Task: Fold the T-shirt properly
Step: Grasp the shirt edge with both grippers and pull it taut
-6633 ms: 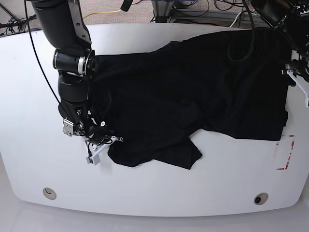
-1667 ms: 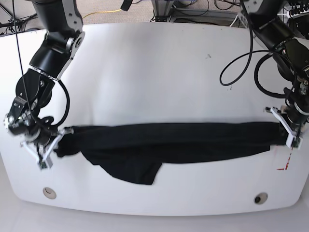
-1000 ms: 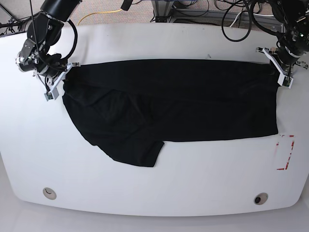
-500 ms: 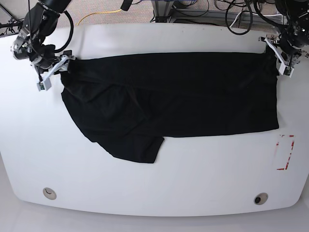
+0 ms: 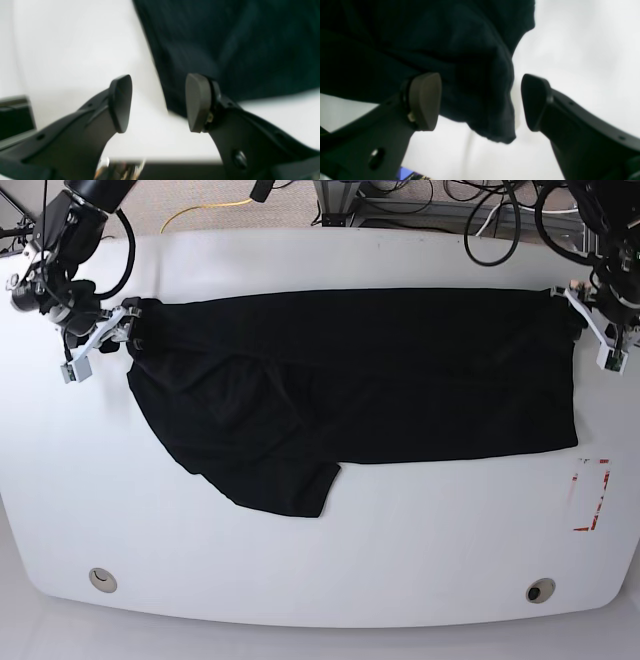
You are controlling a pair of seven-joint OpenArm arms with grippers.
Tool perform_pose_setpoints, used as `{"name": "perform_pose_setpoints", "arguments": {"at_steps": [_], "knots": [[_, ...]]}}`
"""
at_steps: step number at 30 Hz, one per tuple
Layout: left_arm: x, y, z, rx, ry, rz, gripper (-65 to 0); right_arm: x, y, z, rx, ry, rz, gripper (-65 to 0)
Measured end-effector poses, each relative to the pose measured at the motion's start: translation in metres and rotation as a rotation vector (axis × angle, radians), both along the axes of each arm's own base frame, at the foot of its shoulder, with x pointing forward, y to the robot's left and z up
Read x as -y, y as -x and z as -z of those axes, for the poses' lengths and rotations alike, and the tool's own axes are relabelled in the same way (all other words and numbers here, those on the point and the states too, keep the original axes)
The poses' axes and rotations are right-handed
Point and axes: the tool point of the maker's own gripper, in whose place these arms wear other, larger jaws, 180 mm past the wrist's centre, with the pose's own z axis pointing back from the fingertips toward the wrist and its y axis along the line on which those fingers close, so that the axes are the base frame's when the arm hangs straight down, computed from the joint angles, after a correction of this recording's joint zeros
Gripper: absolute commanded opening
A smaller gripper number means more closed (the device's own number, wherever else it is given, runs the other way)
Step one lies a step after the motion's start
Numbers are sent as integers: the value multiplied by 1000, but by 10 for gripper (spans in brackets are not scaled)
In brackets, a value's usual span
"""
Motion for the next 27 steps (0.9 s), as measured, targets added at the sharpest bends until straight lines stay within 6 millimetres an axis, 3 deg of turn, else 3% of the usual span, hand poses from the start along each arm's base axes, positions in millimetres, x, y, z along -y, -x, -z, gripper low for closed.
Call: {"name": "perform_pose_setpoints", "arguments": {"at_steps": [4,8,10,12,16,22,27], "knots": [[7,-25,-15,84,28,14,-328,-10,-24,-14,67,-4,-39,-176],[14,-44,-3,63,65,28,-328,-9,-31,-3,-11,117,-79,-176],[24,-56,3,69,127,30,-326,-18,-39,-3,-6,130,-106,-176],[22,-63,7,88,183,-33,-326,-35,-50,-5,22,119,-143,-176],[7,-58,24,34,193,-107,-325,-38,-54,0,10,185,-180,-176],[9,-66,34,90,261,-110,-325,-49,-54,6,-7,211,-222,-176],[5,-58,52,42,282,-137,-328,-46,-52,20,-37,224,-211,-187]]}}
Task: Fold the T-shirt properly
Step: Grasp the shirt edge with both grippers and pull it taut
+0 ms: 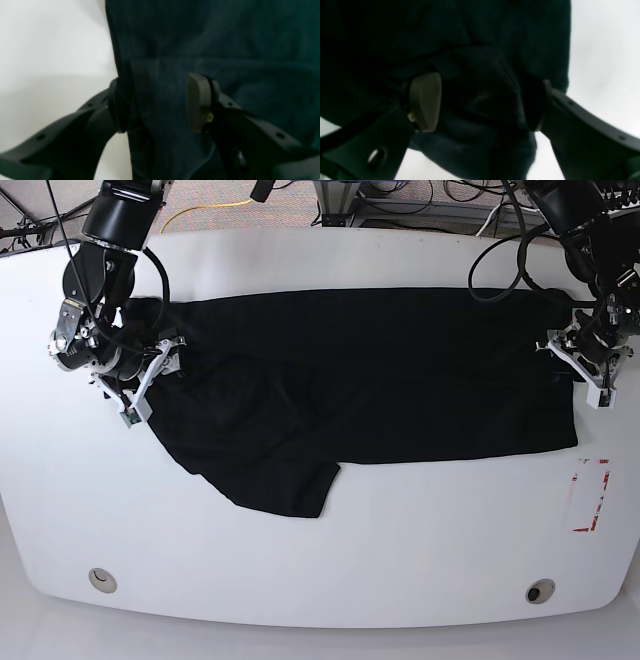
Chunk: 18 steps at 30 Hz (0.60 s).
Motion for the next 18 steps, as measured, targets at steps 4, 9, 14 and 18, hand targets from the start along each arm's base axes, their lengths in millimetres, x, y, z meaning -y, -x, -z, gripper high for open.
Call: {"name": "perform_pose_setpoints", "arguments": {"at_steps": [4,9,14,18], "knots": [[0,0,1,-2,2,-1,-329,-1,2,18,-24,-17,18,-322],[0,-1,0,2,0,0,-329,-1,5,23,-31,-25,25,-547],[1,5,4,-13,3,4,-328,-2,4,18,-18,-23,21,-633],[1,10,8,-27,2,3,-326,1,7,3,32,17,4,-650]]}}
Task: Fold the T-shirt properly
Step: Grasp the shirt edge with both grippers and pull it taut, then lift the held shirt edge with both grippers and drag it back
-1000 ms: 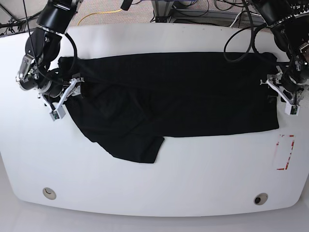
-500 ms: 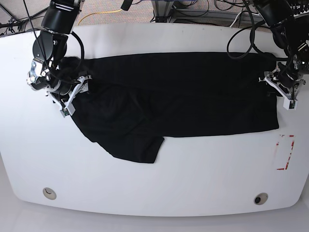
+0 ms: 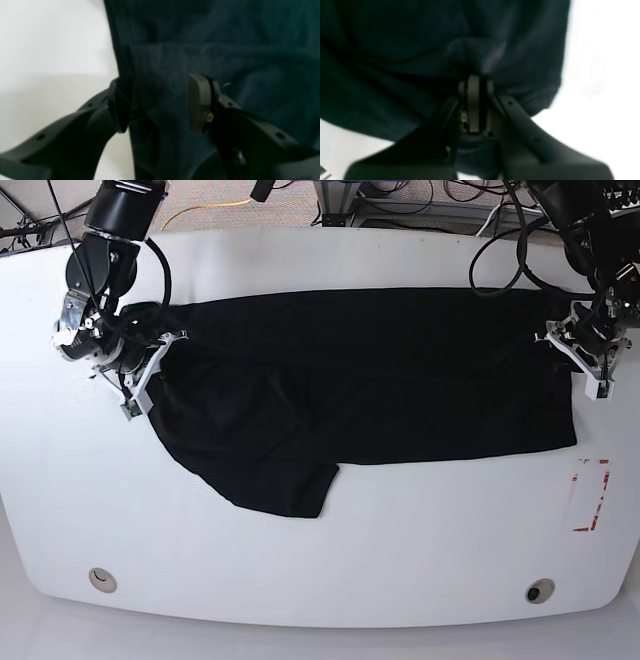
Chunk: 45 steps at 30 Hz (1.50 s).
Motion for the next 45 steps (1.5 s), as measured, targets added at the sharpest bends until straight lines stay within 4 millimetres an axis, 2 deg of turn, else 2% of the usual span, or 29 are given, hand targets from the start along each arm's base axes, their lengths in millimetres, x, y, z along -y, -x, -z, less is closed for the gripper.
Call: {"name": "perform_pose_setpoints", "arguments": {"at_steps": [4,7,9,13,21,27,33,41,45], "knots": [[4,-2,-9,23,-23,37,-326,-2,11,-11,24,41,-23,-648],[17,3,-20,50,-60,135,-325,0,22,-16,22,69,-32,-648],[23,6,-22,60,-62,142,-322,4,28,-19,22,82,-16,-648],[32,5,-21,64,-47,146,-267,8,33,-21,23,97,-10,-648],[23,-1,-9,41,2,33,-203,8,32,-20,21,94,-8,-648],[15,-15,-11,65,45,-44,-197,8,31,-21,24,94,-8,-648],[4,-14,-6,51,53,-86,-197,3,31,-19,26,77,-5,-648],[7,-36,-2,58,107,-90,-201,-3,32,-17,23,60,-2,-648],[19,-40,6,16,95,-37,-203,-3,31,-17,23,59,-3,-648]]}}
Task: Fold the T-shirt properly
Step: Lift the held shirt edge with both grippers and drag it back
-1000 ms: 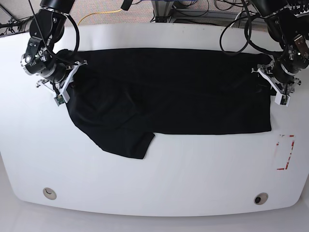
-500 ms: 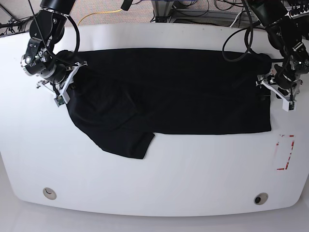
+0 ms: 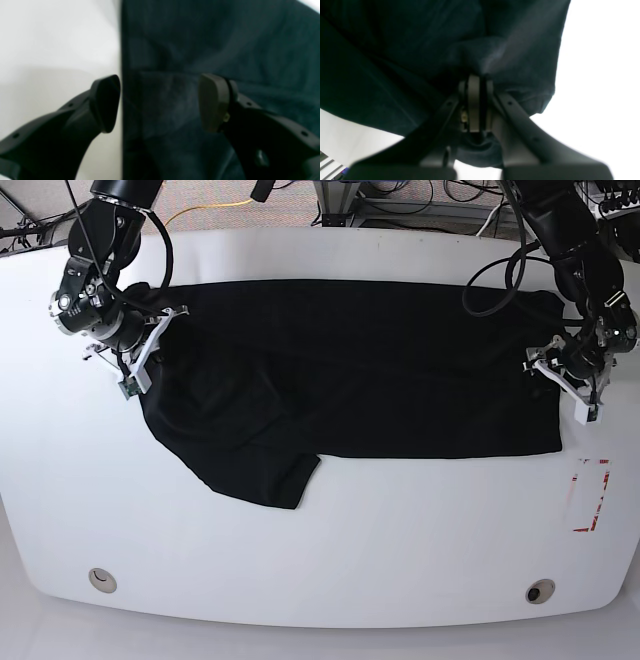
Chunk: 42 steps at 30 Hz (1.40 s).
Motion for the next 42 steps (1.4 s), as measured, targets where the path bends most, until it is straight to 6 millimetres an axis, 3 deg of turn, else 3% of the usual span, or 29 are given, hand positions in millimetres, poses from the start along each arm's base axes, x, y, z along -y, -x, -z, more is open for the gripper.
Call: {"name": "perform_pose_setpoints", "arguments": {"at_steps": [4,14,18,24,29,35,42], "knots": [[8,-6,-4,21,12,25,-203,-1,0,0,0,-1,-2,-648],[15,0,14,-35,27,40,-211,0,-9,-6,24,2,-1,-648],[15,1,13,-33,24,43,-326,2,-10,-7,26,4,3,-648],[13,-1,6,-15,9,42,-650,1,-10,-8,29,2,2,-648],[15,-2,4,-9,2,50,-650,1,-11,-8,29,1,2,-650],[22,-7,-31,78,-72,132,-650,1,-11,-8,29,2,2,-650],[20,10,-52,68,-178,186,-650,19,-9,-12,44,4,66,-650]]}}
